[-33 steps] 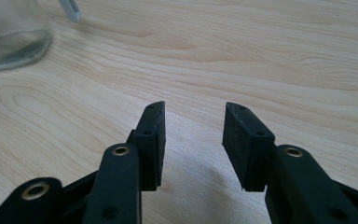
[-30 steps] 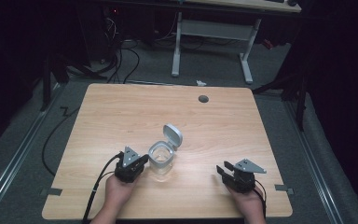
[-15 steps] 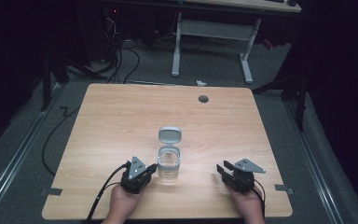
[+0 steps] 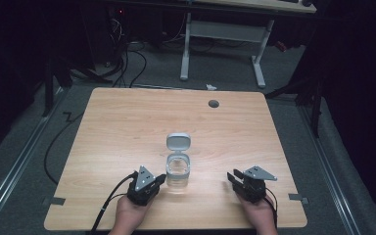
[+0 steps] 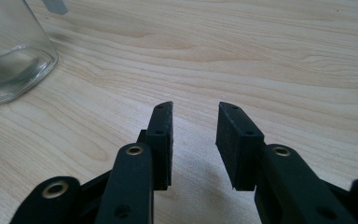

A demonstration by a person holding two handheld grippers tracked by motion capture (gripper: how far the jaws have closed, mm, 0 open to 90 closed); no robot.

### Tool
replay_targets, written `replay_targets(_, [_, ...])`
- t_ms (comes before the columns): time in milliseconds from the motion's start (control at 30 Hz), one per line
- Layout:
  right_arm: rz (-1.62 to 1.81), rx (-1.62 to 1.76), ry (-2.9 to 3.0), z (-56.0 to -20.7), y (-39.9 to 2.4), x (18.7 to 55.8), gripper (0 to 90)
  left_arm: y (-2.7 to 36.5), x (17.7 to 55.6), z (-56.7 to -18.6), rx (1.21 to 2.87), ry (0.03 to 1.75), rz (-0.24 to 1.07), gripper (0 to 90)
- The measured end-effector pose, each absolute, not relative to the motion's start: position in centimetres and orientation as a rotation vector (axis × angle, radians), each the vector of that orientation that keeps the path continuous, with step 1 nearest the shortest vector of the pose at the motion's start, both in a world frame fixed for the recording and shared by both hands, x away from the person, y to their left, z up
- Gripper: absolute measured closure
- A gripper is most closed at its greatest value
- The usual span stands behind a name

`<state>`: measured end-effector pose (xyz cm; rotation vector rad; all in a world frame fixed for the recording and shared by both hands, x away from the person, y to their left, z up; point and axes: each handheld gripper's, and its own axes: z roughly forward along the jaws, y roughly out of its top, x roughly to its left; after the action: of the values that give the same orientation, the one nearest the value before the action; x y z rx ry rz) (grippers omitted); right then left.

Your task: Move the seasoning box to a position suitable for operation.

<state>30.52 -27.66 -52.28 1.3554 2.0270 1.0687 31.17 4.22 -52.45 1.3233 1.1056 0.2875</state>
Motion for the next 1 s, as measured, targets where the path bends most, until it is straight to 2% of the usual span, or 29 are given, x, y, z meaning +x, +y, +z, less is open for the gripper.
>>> replay_targets(233, [1.074,1.355,2.029,-52.4,-27.7,30.5,66.3,4.5,30.8,-52.7,1.322,1.113,0.294,89.5])
replay_targets(467, [1.074,1.337,2.014,-52.0,-27.6,30.4,66.7,5.3,29.1,-53.1,1.33,1.106,0.296,83.8])
replay_targets(700, [1.134,1.318,2.03,-51.2,-26.1,30.6,76.2,3.5,27.2,-53.4,1.379,1.059,0.252,88.4])
replay_targets(767, [1.121,1.283,2.044,-50.6,-24.8,31.2,85.1,2.8,27.2,-53.3,1.392,1.045,0.251,89.2])
replay_targets(800, [1.121,1.283,2.044,-50.6,-24.8,31.2,85.1,2.4,27.3,-53.1,1.393,1.036,0.246,89.2])
replay_targets(833, [1.146,1.261,2.051,-50.1,-23.9,31.8,88.8,2.2,27.4,-53.1,1.394,1.033,0.243,90.0])
replay_targets(1000, [1.142,1.2,2.085,-49.2,-21.4,34.0,90.0,1.3,28.4,-53.4,1.385,1.034,0.22,90.0])
